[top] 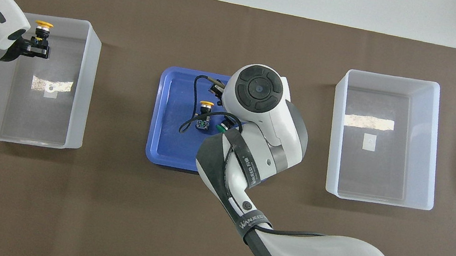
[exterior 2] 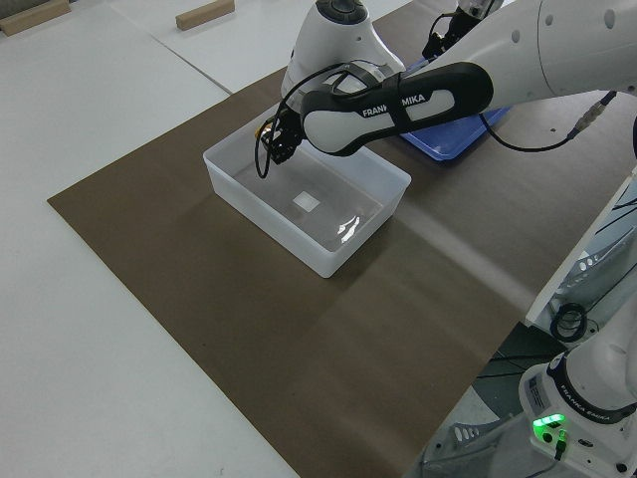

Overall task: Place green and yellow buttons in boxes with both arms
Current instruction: 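Carry the yellow button to the left box while the right gripper reaches the tray, then release the yellow button in the left box while the right gripper carries a green button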

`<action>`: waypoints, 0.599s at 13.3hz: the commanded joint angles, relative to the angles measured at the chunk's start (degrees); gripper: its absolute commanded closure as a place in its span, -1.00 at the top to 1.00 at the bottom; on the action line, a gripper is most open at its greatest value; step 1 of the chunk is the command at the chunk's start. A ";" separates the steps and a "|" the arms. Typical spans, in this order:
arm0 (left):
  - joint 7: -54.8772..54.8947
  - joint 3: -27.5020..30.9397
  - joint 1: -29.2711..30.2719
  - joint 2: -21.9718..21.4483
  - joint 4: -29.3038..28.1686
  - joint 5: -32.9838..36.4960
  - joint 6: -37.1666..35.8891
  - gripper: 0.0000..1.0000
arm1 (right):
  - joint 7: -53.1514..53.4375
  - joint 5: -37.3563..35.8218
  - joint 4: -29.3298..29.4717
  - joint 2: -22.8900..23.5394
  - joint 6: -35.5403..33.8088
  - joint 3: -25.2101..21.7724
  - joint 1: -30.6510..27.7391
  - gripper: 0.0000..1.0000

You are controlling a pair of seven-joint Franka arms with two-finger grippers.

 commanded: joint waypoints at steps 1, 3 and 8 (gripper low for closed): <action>0.32 -0.54 0.99 2.11 0.34 1.25 3.88 -1.00 | 2.70 -0.61 -1.76 0.33 1.10 -0.11 0.87 0.83; 0.32 -0.54 0.99 3.52 0.34 1.25 6.33 -1.00 | 4.28 -0.61 -2.82 0.16 1.11 -0.11 1.05 0.77; 0.23 -0.63 0.90 4.22 0.16 1.25 9.15 -0.35 | 4.73 -0.52 -4.23 0.33 2.24 -0.11 1.05 0.56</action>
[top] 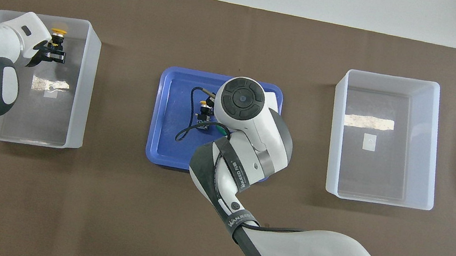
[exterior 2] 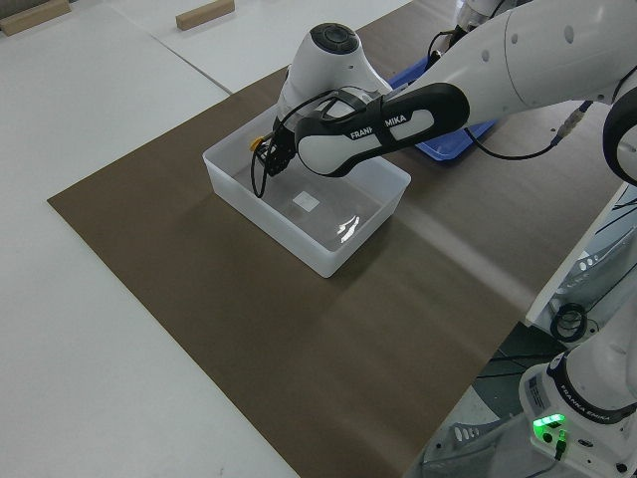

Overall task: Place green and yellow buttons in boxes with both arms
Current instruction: 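Release the yellow button in the left box while the right gripper carries a green button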

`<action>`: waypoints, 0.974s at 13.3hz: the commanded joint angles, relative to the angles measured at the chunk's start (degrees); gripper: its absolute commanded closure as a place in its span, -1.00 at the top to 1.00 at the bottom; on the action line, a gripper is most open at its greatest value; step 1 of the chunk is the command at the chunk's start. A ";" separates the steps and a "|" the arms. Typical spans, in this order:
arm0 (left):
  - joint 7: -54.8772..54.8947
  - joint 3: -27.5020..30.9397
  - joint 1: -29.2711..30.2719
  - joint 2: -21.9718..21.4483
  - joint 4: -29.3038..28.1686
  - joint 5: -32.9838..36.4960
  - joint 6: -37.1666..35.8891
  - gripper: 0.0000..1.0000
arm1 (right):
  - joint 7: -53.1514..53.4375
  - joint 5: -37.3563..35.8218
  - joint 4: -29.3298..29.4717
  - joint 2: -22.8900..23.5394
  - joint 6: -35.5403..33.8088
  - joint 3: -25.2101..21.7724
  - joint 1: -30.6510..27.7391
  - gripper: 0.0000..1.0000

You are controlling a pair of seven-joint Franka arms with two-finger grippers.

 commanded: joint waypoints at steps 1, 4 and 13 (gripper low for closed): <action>-0.33 -0.57 0.47 1.06 0.77 1.16 4.02 -0.05 | 1.34 -0.27 -2.26 -0.22 3.72 -0.10 0.09 0.53; -0.51 -0.57 0.38 0.97 1.03 1.16 3.93 0.30 | 1.25 -0.27 -3.06 -0.31 4.00 -0.10 -0.08 0.38; -0.33 -0.48 -0.41 -5.08 1.29 1.16 -2.99 0.86 | 1.07 -0.97 0.97 -2.49 -1.88 -0.28 -0.61 -1.00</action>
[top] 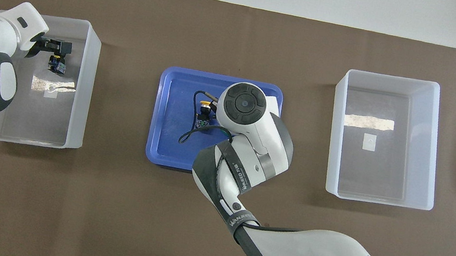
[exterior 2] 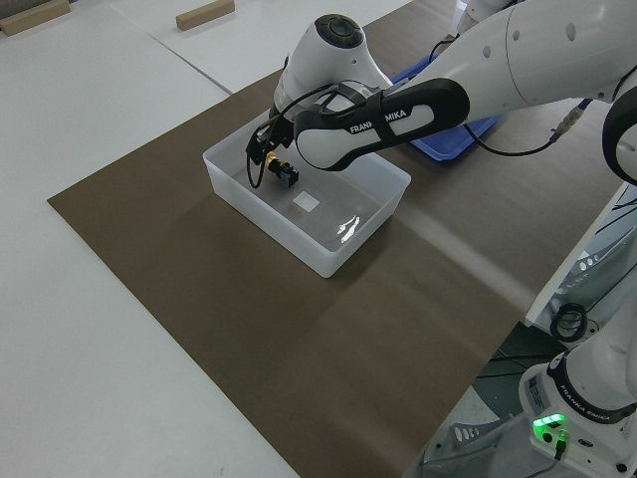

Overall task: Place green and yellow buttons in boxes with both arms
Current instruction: 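Release the yellow button in the left box while the right gripper carries a green button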

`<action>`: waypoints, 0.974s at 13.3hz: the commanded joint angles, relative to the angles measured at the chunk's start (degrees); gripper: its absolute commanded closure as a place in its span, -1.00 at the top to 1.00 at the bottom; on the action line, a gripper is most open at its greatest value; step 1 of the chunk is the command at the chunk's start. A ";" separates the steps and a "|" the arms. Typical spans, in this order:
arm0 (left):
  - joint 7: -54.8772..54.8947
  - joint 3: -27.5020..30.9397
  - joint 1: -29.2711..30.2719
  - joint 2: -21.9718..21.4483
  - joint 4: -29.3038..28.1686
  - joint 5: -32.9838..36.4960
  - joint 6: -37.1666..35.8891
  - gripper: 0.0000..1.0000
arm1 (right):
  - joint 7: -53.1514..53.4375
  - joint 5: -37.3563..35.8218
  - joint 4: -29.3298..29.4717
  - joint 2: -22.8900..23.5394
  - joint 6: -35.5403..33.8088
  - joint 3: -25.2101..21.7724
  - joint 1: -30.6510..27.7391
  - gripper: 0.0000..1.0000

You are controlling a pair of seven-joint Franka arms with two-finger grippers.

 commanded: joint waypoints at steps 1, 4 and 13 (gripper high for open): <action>-0.32 0.07 -0.65 -5.50 -0.51 1.16 -7.02 0.97 | 0.52 -0.88 2.04 -5.01 -4.87 -0.30 -1.10 -1.00; -0.49 -0.02 -2.57 -11.12 -0.51 1.16 -16.42 1.00 | -7.01 -0.79 2.04 -13.19 -11.99 -0.47 -5.31 -1.00; -10.86 -0.28 -15.84 -15.36 -1.56 1.16 -23.14 1.00 | -47.96 -0.44 -6.19 -20.59 -14.15 -0.47 -28.24 -1.00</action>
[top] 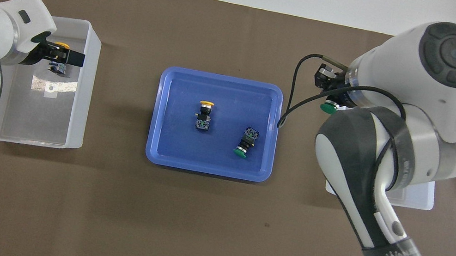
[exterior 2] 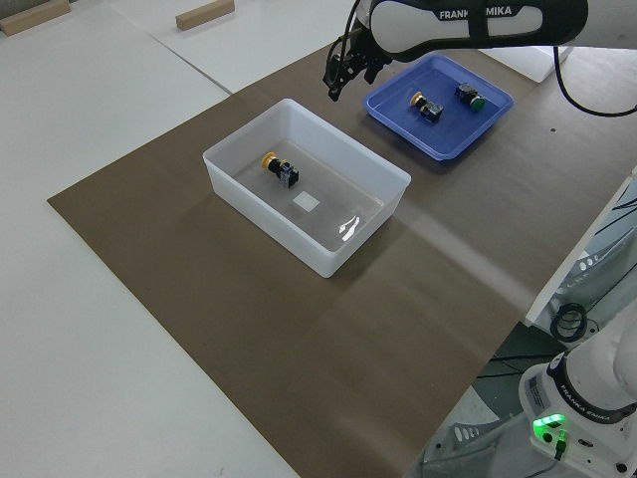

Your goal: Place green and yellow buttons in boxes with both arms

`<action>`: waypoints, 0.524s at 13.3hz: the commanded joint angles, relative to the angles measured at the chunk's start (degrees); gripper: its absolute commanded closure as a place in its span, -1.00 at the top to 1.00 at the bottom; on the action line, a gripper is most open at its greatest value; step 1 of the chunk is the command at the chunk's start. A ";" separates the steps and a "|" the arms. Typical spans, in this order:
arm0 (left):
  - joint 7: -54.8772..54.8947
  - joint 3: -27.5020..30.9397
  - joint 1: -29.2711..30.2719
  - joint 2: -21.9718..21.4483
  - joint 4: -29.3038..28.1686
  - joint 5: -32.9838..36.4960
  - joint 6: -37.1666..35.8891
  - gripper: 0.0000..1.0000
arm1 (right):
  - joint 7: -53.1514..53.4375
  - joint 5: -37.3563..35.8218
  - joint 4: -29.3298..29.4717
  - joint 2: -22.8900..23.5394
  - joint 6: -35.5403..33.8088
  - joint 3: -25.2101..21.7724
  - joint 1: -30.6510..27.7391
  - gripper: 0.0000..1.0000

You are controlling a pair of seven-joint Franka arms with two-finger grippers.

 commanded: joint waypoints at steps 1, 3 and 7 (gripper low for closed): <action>-4.38 0.63 -4.63 -0.77 -1.48 1.25 0.21 1.00 | -11.35 0.05 -10.20 -3.16 8.81 0.98 -6.06 -1.00; -8.95 0.63 -8.24 -0.51 -1.91 1.16 1.08 1.00 | -16.73 0.14 -16.36 -2.47 18.39 0.98 -8.71 -1.00; -18.00 0.72 -15.17 3.17 -2.01 1.25 4.15 1.00 | -15.19 0.92 -19.28 2.45 28.44 1.07 -10.04 -1.00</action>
